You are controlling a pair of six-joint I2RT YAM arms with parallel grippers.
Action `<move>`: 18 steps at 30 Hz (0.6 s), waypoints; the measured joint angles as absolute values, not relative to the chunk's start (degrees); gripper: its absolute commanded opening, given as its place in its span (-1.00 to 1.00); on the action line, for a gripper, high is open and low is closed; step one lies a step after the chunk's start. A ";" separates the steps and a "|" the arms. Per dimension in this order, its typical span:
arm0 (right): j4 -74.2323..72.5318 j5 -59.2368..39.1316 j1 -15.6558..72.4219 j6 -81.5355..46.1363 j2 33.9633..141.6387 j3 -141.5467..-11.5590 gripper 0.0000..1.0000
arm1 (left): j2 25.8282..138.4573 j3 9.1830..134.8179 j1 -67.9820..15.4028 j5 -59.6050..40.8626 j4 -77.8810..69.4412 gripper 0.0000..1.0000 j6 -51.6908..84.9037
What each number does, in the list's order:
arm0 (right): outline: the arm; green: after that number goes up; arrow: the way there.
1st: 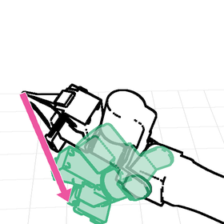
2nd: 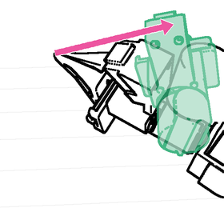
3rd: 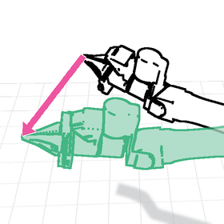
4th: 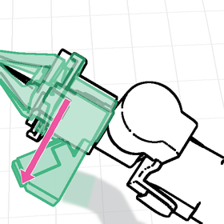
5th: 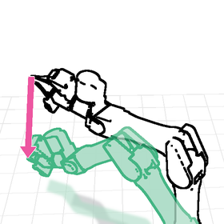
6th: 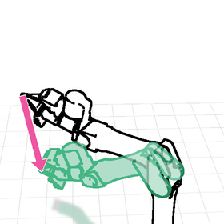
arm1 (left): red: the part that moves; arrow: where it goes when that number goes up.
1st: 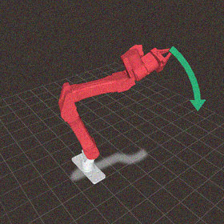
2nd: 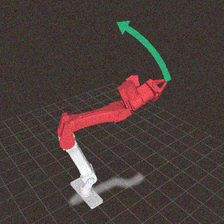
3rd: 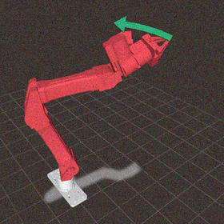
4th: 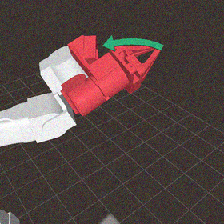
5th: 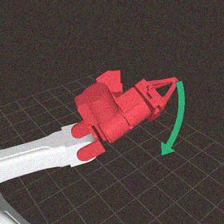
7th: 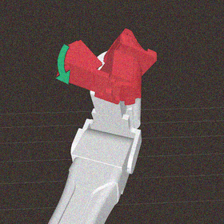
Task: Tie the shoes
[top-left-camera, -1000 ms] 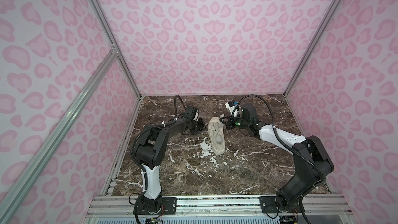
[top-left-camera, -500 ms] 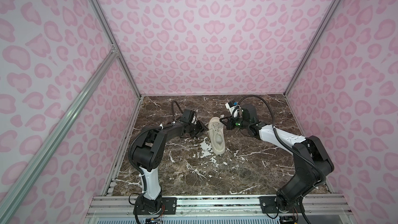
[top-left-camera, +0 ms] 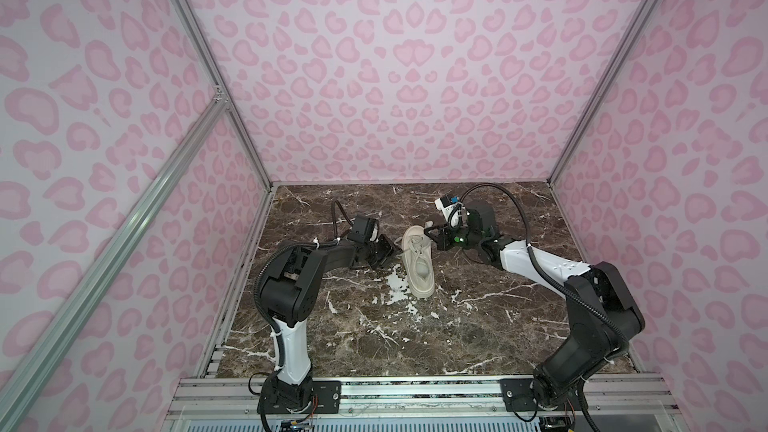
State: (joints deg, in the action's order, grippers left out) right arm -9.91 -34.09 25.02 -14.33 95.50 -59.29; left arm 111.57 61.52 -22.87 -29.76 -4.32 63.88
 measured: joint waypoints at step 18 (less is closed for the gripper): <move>-10.37 -34.00 24.62 -15.05 93.58 -56.64 -0.98 | 111.39 63.88 -22.85 -27.09 -3.99 -0.93 62.65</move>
State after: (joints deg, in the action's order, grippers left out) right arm -10.37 -34.00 24.62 -15.05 93.58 -56.64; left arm 111.39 63.88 -22.85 -27.09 -3.99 62.65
